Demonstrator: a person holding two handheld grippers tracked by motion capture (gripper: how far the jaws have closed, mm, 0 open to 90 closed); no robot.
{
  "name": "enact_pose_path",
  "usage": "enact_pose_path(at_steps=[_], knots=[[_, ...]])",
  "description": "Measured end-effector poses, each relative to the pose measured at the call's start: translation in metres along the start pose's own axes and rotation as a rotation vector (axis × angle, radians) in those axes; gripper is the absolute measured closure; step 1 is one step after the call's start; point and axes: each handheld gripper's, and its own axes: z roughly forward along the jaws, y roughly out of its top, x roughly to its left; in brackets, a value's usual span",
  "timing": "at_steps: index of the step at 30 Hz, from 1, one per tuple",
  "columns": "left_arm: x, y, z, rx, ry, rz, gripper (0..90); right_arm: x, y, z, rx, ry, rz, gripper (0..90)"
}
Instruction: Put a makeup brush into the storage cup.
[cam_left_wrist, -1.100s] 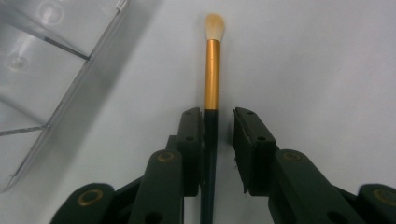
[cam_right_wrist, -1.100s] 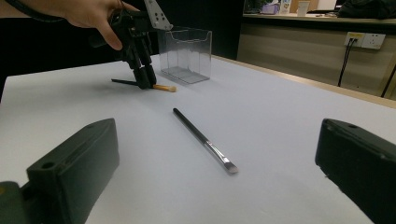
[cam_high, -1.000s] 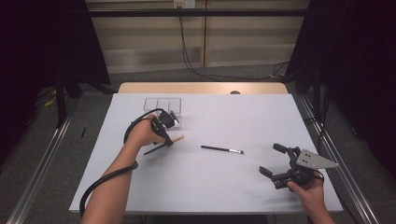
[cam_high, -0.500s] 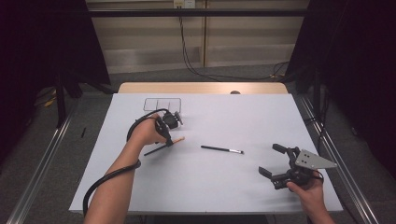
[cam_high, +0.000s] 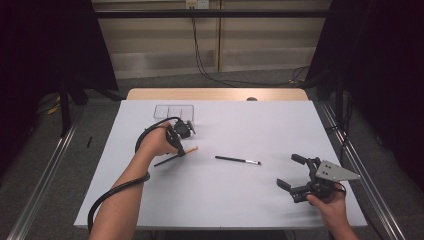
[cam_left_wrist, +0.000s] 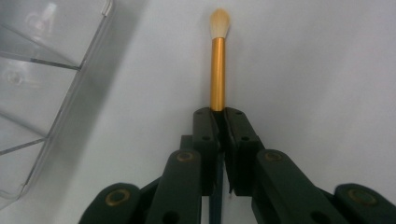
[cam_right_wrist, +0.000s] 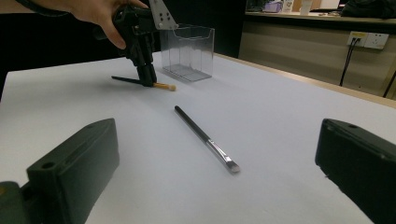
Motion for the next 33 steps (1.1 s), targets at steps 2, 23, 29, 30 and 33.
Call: enact_pose_path(at_steps=[2,23,29,30,33], knots=[[0.001,-0.001,-0.001,-0.006,0.001,0.000,84.0,0.000,0.000,0.000,0.000,-0.001,0.000,0.0],[0.000,-0.001,-0.026,-0.256,-0.045,-0.040,84.0,0.001,0.000,0.000,0.003,0.002,-0.004,0.0],[-0.001,-0.001,-0.032,-0.360,-0.068,-0.050,84.0,0.001,0.000,0.000,0.002,0.003,-0.005,0.0],[-0.001,-0.001,-0.033,-0.374,-0.068,-0.047,84.0,0.001,0.000,0.000,0.003,0.003,-0.005,0.0],[-0.002,-0.001,-0.036,-0.423,-0.066,-0.043,84.0,0.001,0.000,0.001,0.004,0.004,-0.006,0.0]])
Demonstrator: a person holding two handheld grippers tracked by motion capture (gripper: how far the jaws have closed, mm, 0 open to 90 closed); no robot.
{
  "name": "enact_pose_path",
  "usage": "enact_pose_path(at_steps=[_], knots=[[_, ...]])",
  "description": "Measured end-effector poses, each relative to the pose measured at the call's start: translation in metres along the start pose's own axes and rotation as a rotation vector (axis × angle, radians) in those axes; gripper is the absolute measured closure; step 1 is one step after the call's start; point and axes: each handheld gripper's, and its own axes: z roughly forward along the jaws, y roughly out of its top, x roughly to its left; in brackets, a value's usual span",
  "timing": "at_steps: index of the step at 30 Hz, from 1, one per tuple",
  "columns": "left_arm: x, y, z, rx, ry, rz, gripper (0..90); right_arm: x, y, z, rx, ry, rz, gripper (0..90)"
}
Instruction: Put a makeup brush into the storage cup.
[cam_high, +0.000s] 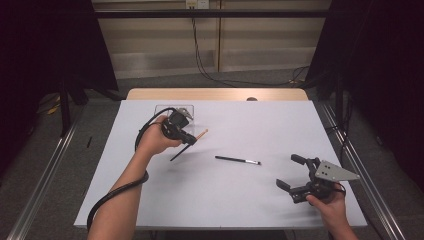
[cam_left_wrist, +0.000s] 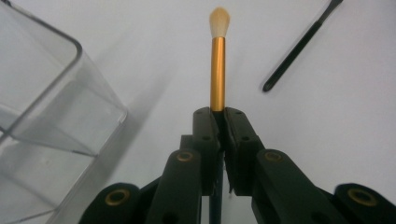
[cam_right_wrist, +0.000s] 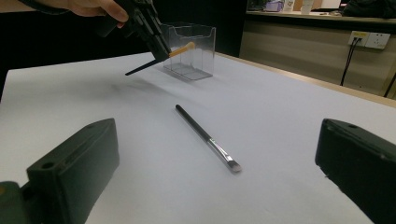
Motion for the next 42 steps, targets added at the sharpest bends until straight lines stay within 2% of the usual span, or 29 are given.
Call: enact_pose_path(at_steps=[1,2,6,13,14,16,17,18,19,25,37,41,42], knots=[[-0.002,0.000,0.000,-0.027,0.001,-0.023,84.0,0.000,0.000,0.000,0.001,-0.001,0.000,0.0],[-0.001,0.000,-0.002,-0.034,-0.006,-0.009,84.0,0.000,0.000,0.000,0.001,-0.001,0.000,0.0],[-0.002,-0.001,-0.005,-0.105,-0.014,-0.016,84.0,0.000,0.000,0.000,0.001,0.000,0.000,0.0],[-0.001,-0.005,-0.011,-0.234,-0.012,-0.060,84.0,0.001,0.000,0.001,0.005,0.003,-0.003,0.0],[-0.001,-0.005,-0.011,-0.234,-0.012,-0.060,84.0,0.001,0.000,0.001,0.005,0.003,-0.003,0.0],[0.000,-0.007,-0.014,-0.275,-0.015,-0.070,84.0,0.001,0.000,0.001,0.006,0.002,-0.002,0.0],[0.000,-0.007,-0.014,-0.275,-0.015,-0.070,84.0,0.001,0.000,0.000,0.006,0.001,-0.002,0.0],[0.000,-0.008,-0.015,-0.288,-0.009,-0.072,84.0,0.001,0.000,0.000,0.006,0.001,-0.002,0.0],[0.000,-0.009,-0.017,-0.329,-0.004,-0.085,84.0,0.001,0.000,0.000,0.004,0.004,-0.001,0.0],[0.000,-0.012,-0.021,-0.387,0.012,-0.095,84.0,0.001,0.000,0.001,0.006,0.005,-0.003,0.0],[0.000,-0.016,-0.030,-0.545,0.061,-0.117,84.0,0.001,0.000,0.001,0.005,0.003,-0.003,0.0],[0.002,-0.018,-0.033,-0.606,0.080,-0.141,84.0,0.001,0.000,0.001,0.005,0.004,-0.004,0.0],[0.003,-0.020,-0.036,-0.646,0.095,-0.154,84.0,0.001,0.000,0.001,0.005,0.004,-0.005,0.0]])
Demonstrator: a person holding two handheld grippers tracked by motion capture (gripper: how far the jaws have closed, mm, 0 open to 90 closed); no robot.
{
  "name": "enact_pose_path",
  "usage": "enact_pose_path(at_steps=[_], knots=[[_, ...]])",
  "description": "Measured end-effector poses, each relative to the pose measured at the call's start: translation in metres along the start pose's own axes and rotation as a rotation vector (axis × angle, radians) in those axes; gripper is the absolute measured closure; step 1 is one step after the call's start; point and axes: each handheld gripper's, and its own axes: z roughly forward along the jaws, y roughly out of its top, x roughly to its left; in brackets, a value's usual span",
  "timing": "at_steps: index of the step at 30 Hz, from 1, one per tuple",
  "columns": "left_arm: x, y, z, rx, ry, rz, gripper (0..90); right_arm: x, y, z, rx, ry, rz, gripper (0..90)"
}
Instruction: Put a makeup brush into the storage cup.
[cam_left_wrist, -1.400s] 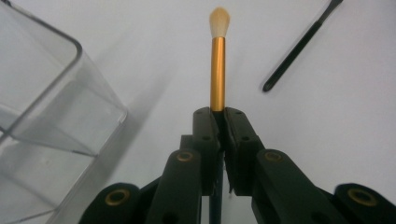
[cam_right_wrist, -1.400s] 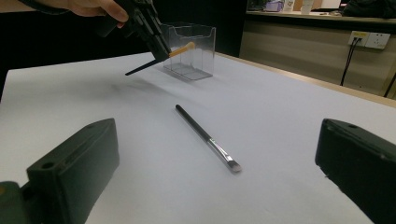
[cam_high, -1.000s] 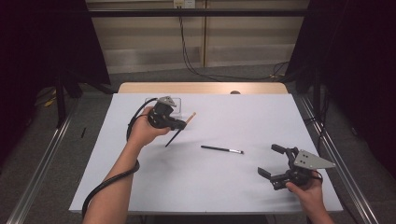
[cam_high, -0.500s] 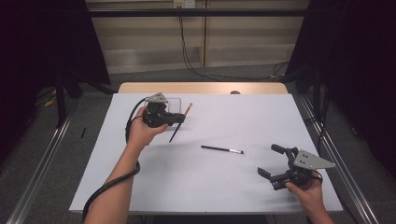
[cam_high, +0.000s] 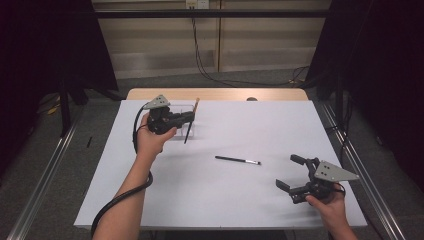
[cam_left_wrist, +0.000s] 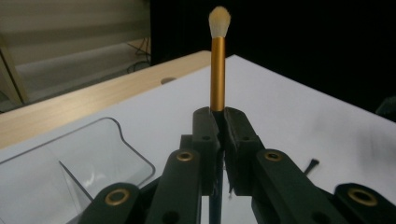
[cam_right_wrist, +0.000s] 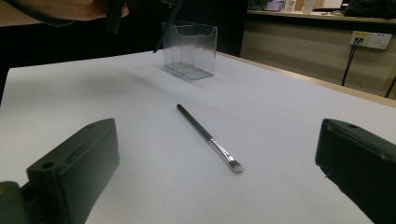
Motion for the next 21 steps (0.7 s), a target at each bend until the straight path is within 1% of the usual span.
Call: enact_pose_path(at_steps=[1,3,4,7,10,11,12,17,21], knots=[[0.000,0.000,0.000,0.000,0.000,0.000,84.0,0.000,0.000,0.000,0.000,0.000,0.000,0.0],[0.001,0.000,-0.002,-0.022,0.020,-0.009,84.0,0.000,0.000,0.000,0.001,-0.001,0.001,0.0],[0.002,0.000,-0.004,-0.047,0.025,-0.020,84.0,0.000,0.000,0.000,0.001,-0.001,0.001,0.0],[0.003,0.001,-0.008,-0.077,0.046,-0.026,84.0,0.000,0.000,0.000,-0.001,0.000,-0.001,0.0],[0.005,0.002,-0.011,-0.121,0.068,-0.032,83.9,0.000,0.000,0.000,-0.003,-0.001,-0.002,0.0],[0.005,0.002,-0.012,-0.136,0.069,-0.039,84.0,0.000,0.000,0.000,-0.001,-0.001,-0.001,0.0],[0.005,0.003,-0.013,-0.147,0.081,-0.035,84.0,0.000,0.000,0.000,-0.002,-0.001,-0.002,0.0],[0.007,0.007,-0.016,-0.189,0.096,-0.044,84.0,0.000,0.000,0.000,0.000,-0.001,-0.001,0.0],[0.009,0.011,-0.018,-0.204,0.112,-0.034,84.0,0.000,0.000,0.000,-0.001,-0.001,-0.002,0.0]])
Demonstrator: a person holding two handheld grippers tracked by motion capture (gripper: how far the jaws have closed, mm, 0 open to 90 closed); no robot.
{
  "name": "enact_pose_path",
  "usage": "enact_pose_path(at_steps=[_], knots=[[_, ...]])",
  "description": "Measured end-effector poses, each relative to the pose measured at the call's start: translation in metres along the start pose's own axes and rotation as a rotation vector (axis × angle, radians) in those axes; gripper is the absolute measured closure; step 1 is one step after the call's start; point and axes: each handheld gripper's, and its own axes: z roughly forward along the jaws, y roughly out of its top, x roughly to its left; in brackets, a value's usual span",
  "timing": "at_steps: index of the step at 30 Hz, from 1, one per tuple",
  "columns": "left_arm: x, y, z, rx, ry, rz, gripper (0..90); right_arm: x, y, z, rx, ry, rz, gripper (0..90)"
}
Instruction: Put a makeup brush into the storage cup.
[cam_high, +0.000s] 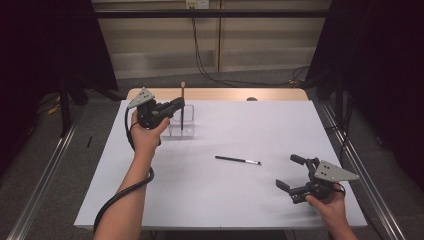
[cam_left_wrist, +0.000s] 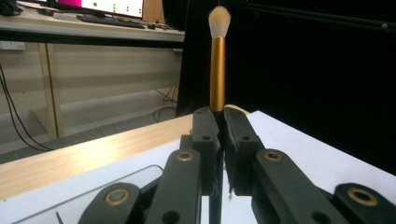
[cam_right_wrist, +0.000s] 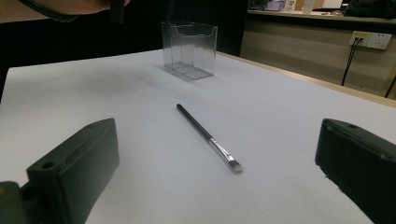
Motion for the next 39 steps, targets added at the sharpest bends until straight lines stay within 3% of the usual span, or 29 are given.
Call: enact_pose_path(at_steps=[13,25,39], knots=[[0.004,0.011,0.002,-0.016,0.034,0.026,84.0,0.000,0.000,-0.001,0.001,-0.003,-0.002,0.0],[0.006,0.016,0.001,-0.057,0.093,0.044,83.9,-0.001,0.000,-0.001,0.002,-0.003,-0.002,0.0],[0.014,0.022,0.003,-0.057,0.136,0.060,84.0,-0.001,0.000,-0.002,-0.001,-0.005,0.001,0.0]])
